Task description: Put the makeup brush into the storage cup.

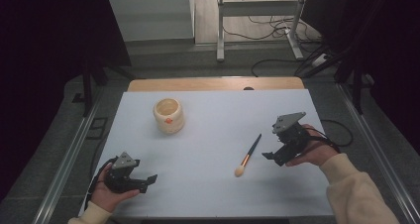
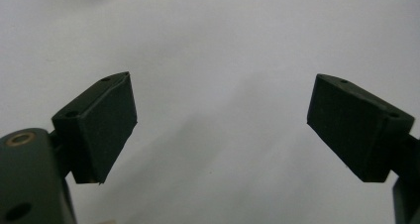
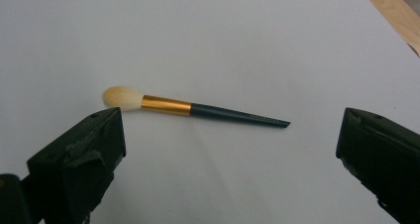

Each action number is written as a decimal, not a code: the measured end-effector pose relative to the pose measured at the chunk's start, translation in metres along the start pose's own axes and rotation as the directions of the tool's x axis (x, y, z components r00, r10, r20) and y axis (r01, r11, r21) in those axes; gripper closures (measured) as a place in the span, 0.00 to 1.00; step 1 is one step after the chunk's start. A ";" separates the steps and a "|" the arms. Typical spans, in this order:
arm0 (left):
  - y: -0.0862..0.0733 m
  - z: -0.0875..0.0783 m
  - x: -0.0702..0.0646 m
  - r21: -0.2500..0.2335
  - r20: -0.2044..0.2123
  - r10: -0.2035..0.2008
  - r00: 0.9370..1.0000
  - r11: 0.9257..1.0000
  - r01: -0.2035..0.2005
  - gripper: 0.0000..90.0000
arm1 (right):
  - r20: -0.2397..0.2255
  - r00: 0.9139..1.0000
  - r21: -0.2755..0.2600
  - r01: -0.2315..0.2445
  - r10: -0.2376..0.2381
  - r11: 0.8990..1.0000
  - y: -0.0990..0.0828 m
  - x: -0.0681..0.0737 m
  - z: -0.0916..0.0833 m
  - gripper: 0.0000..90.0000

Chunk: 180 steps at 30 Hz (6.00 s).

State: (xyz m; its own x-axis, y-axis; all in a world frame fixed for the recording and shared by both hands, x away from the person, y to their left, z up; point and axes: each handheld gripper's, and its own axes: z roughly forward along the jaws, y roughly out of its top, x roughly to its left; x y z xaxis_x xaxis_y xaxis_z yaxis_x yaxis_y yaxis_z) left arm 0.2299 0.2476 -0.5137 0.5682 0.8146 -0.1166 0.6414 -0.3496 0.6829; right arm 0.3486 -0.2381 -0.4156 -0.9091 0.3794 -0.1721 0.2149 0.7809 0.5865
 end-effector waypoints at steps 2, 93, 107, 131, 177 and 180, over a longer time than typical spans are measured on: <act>0.000 0.000 0.000 -0.001 0.001 0.000 1.000 1.000 0.000 0.14 | 0.023 1.000 0.005 0.003 -0.003 1.000 0.001 0.000 0.000 0.00; 0.001 0.001 -0.003 0.002 0.010 0.031 0.999 1.000 -0.031 0.14 | -0.253 0.808 0.059 0.562 -0.532 0.825 0.047 0.007 0.043 0.21; 0.001 0.000 -0.002 0.003 0.022 0.035 0.999 0.999 -0.035 0.14 | -0.312 0.754 0.079 0.627 -0.578 0.775 0.047 0.014 0.055 0.22; 0.001 0.000 -0.002 0.008 0.020 0.039 0.999 0.999 -0.039 0.14 | -0.366 0.726 0.120 0.657 -0.582 0.744 0.042 0.005 0.074 0.26; -0.008 -0.007 -0.004 0.007 -0.010 -0.020 1.000 1.000 0.020 0.15 | -0.513 0.519 0.074 0.820 -0.684 0.567 0.042 0.005 0.112 0.42; -0.008 -0.008 -0.003 0.005 -0.014 -0.022 1.000 1.000 0.022 0.15 | -0.518 0.516 0.080 0.823 -0.682 0.562 0.040 0.005 0.117 0.43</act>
State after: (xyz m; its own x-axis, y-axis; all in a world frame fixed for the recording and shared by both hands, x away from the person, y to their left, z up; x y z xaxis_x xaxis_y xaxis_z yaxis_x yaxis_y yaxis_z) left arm 0.2185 0.2515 -0.5133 0.5467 0.8286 -0.1211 0.6560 -0.3339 0.6769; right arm 0.3945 -0.1469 -0.4852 -0.8006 -0.5939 -0.0794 -0.5991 0.7909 0.1248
